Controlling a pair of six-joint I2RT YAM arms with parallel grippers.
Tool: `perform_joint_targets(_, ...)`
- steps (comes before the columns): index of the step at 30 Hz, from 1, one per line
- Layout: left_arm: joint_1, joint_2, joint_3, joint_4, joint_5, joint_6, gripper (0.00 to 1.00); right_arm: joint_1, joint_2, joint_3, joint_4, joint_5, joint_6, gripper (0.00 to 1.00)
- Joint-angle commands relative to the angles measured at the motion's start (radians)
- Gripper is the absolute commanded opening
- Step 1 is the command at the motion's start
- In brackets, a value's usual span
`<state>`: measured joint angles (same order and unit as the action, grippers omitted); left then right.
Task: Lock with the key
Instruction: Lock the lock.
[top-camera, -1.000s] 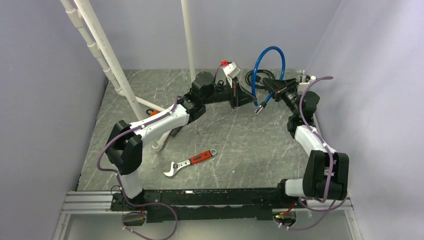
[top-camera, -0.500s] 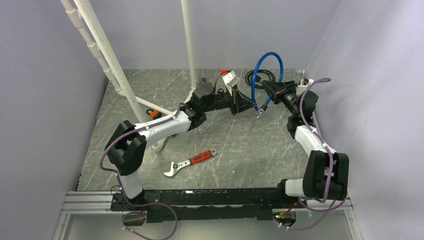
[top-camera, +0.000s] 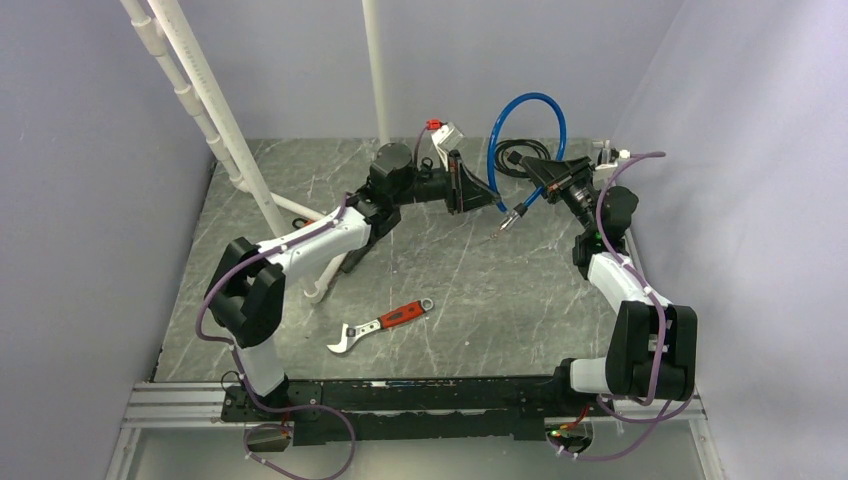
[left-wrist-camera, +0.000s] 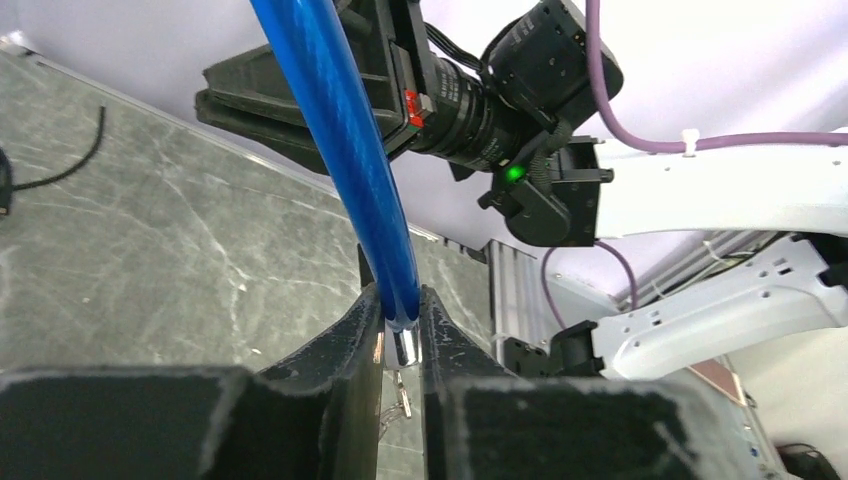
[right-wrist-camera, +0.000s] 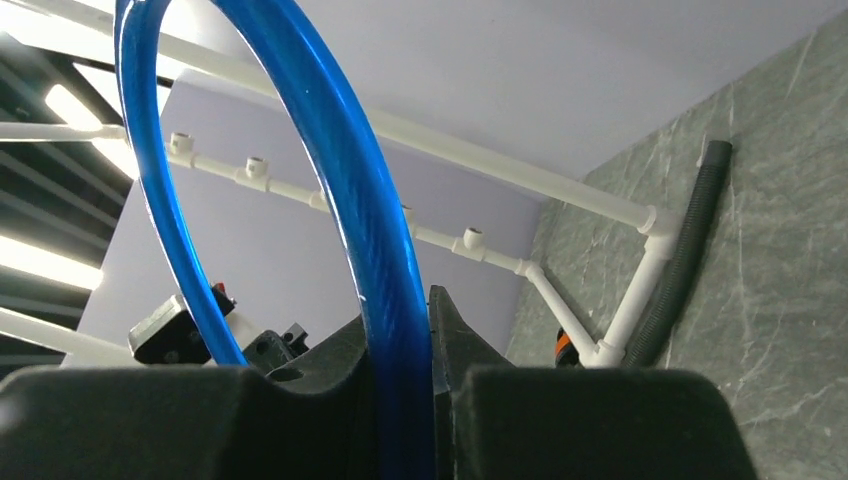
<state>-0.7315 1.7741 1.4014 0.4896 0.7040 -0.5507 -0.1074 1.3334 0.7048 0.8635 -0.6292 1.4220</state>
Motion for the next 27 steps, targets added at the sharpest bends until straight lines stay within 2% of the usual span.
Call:
perform_joint_targets(1,-0.006,-0.038,0.044,-0.044,0.073,-0.038,0.22,-0.003,-0.024,0.022,0.134,0.005,0.017,0.00)
perform_joint_targets(4,0.002,-0.044,0.055,-0.056,0.074,-0.037,0.34,-0.004,-0.026,0.034,0.126,0.008,0.020,0.00)
perform_joint_targets(9,0.019,-0.074,0.053,-0.089,0.101,-0.069,0.66,-0.010,-0.026,0.045,0.140,0.011,0.022,0.00)
perform_joint_targets(11,0.021,-0.090,0.046,-0.128,0.111,-0.069,0.72,-0.012,-0.023,0.052,0.154,0.011,0.020,0.00)
perform_joint_targets(15,0.019,-0.077,0.040,-0.198,0.162,-0.093,0.69,-0.019,-0.022,0.065,0.166,0.016,0.020,0.00)
perform_joint_targets(21,-0.018,-0.042,0.076,-0.340,0.096,-0.042,0.65,-0.021,-0.024,0.078,0.160,0.020,0.020,0.00)
perform_joint_targets(27,-0.036,-0.005,0.130,-0.380,0.077,-0.048,0.59,-0.020,-0.029,0.081,0.165,0.019,0.020,0.00)
